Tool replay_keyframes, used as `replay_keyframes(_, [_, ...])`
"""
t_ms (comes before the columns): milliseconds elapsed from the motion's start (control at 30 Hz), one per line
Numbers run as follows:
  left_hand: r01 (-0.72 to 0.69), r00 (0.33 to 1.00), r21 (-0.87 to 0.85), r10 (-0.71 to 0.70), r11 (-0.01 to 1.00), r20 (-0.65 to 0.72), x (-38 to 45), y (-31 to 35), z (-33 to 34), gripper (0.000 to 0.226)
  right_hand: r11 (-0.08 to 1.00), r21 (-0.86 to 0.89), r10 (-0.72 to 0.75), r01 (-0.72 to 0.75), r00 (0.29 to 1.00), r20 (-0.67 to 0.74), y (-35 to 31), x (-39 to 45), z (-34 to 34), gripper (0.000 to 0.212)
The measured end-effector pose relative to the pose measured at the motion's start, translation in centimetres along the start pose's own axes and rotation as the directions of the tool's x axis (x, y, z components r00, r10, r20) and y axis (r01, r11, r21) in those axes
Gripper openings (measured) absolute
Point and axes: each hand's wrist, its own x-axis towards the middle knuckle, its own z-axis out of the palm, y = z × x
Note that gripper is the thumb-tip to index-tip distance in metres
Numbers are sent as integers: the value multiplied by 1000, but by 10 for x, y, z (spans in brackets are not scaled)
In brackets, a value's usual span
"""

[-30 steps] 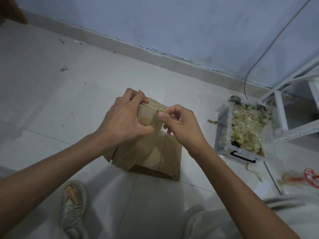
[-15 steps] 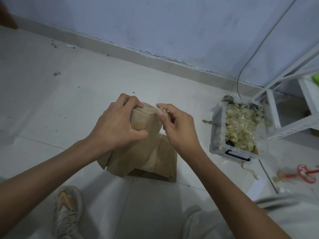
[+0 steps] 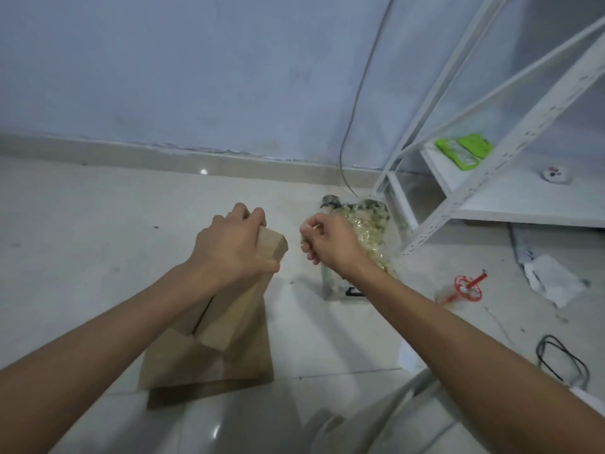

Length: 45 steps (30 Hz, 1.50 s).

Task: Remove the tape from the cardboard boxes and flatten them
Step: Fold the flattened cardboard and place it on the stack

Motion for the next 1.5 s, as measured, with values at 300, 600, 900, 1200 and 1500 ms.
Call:
replay_keyframes(300, [-130, 985, 106, 117, 986, 123, 96, 115, 67, 66, 897, -360, 212, -255, 965, -156, 160, 69, -136, 41])
replay_keyframes(600, [-79, 982, 127, 55, 989, 178, 114, 113, 105, 67, 919, -108, 375, -380, 925, -62, 205, 83, -133, 42])
replay_keyframes(900, [23, 973, 54, -35, 998, 230, 108, 88, 98, 70, 891, -200, 438, -407, 887, 147, 174, 82, -101, 38])
replay_keyframes(1200, [357, 930, -485, -255, 798, 265, 31, -26, 49, 61, 925, 31, 311, -379, 800, 512, 49, 3, 47, 75])
replay_keyframes(1500, [431, 853, -730, -503, 530, 139, -102, -115, 35, 46, 970, -236, 111, -54, 966, 233, 0, -67, 154, 109])
